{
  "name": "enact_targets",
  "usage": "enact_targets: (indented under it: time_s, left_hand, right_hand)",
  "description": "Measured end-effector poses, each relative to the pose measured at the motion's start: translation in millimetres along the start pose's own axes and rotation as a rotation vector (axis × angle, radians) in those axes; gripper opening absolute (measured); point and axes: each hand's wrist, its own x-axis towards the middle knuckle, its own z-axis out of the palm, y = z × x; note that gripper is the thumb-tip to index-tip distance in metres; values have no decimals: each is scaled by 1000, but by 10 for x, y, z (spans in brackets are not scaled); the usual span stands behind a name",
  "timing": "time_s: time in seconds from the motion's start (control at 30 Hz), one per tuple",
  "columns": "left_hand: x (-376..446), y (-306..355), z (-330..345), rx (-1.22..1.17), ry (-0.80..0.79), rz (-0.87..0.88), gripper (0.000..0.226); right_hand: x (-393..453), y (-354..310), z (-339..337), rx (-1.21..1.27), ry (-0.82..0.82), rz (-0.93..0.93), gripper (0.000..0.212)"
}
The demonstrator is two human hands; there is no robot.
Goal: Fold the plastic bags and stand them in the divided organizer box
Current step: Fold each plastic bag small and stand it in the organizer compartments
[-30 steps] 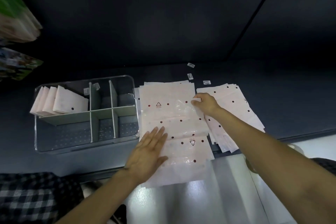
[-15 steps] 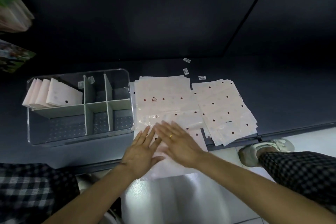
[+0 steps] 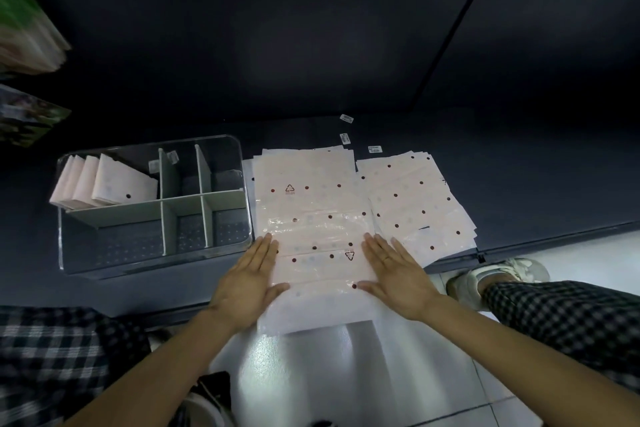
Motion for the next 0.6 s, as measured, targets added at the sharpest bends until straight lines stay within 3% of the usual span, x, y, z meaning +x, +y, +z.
enact_targets:
  time_s: [0.07, 0.17, 0.23, 0.4, 0.6]
  left_hand:
    - [-26, 100, -66, 4, 101, 15, 78]
    - [-12, 255, -161, 72, 302, 180, 58]
    - [47, 306, -146, 87, 389, 231, 51]
    - [164, 306, -51, 151, 385, 194, 64]
    - [273, 324, -98, 143, 445, 176, 58]
  right_hand:
    - [2, -62, -109, 79, 191, -14, 68]
    - [115, -163, -218, 66, 460, -52, 50]
    - [225, -242, -274, 69, 472, -85, 50]
    - [513, -322, -276, -86, 393, -195, 58]
    - [672, -297, -322, -284, 302, -266, 65]
